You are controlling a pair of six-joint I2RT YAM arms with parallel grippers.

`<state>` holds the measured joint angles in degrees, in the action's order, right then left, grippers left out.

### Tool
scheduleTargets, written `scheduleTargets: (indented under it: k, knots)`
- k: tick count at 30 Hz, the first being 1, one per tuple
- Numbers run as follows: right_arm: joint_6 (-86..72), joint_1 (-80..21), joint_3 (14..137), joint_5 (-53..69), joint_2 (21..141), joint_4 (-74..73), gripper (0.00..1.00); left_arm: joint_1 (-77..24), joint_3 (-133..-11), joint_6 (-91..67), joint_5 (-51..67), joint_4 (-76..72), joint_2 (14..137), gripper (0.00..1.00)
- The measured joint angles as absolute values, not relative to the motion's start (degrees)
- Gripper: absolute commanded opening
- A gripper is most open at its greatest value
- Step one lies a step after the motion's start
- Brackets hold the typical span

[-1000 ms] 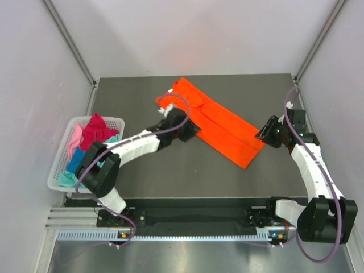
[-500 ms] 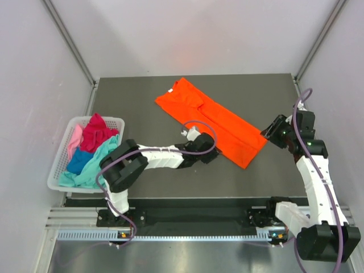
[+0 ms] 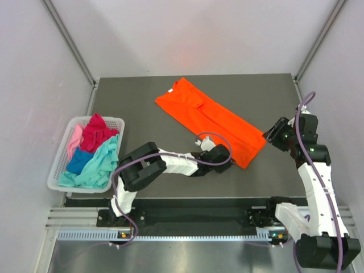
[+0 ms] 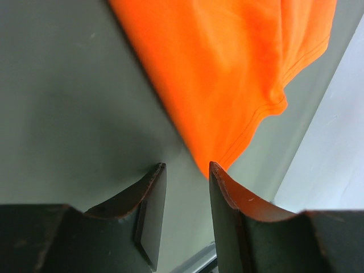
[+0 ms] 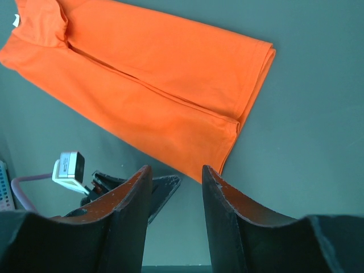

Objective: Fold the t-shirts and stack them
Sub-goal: Fold the tshirt

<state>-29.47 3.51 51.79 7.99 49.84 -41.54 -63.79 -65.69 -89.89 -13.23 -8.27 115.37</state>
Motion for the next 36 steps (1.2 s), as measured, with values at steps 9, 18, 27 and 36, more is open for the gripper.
scheduleTargets:
  k: [9, 18, 27, 36]
  knots:
    - [-29.0, 3.5, 51.8, 8.0, 49.0, -42.5, 0.41, -64.1, -69.5, -91.4, -13.5, -8.7, 118.6, 0.39]
    - [-28.9, 3.5, 51.9, 8.0, 49.0, -43.3, 0.40, -64.6, -71.9, -92.7, -13.0, -8.1, 120.6, 0.29]
    - [-29.0, 3.5, 53.2, 8.1, 48.9, -44.6, 0.40, -64.7, -71.9, -92.9, -12.7, -6.4, 120.7, 0.00]
    - [-28.1, 3.5, 54.0, 11.7, 48.5, -44.6, 0.42, -64.9, -61.6, -88.8, -12.9, -0.2, 110.5, 0.00]
